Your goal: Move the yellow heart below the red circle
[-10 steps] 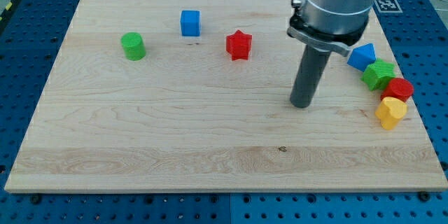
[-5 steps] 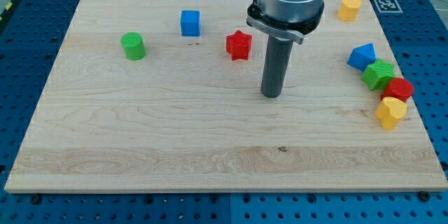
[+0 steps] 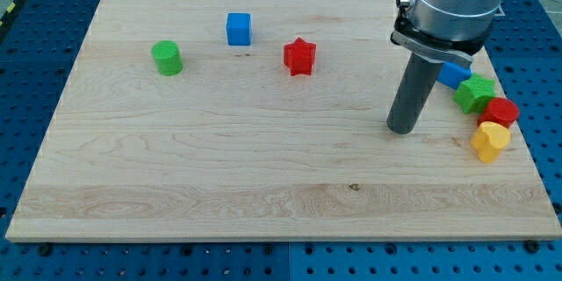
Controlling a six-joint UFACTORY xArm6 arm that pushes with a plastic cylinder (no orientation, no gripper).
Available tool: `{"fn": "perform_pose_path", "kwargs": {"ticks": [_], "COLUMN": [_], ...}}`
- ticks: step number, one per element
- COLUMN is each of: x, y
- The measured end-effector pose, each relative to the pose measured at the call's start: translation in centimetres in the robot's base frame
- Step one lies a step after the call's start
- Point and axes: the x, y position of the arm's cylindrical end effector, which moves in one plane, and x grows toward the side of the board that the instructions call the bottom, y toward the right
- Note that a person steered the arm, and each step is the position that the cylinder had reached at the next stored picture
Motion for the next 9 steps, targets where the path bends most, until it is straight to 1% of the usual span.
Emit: {"fn": "perform_pose_path", "kwargs": {"ticks": [2, 3, 5, 6, 8, 9], "x": [0.5, 0.5, 1.0, 2.7, 3.1, 4.2], "y": [2.2, 4.4, 5.8, 5.8, 8.4, 8.4]}}
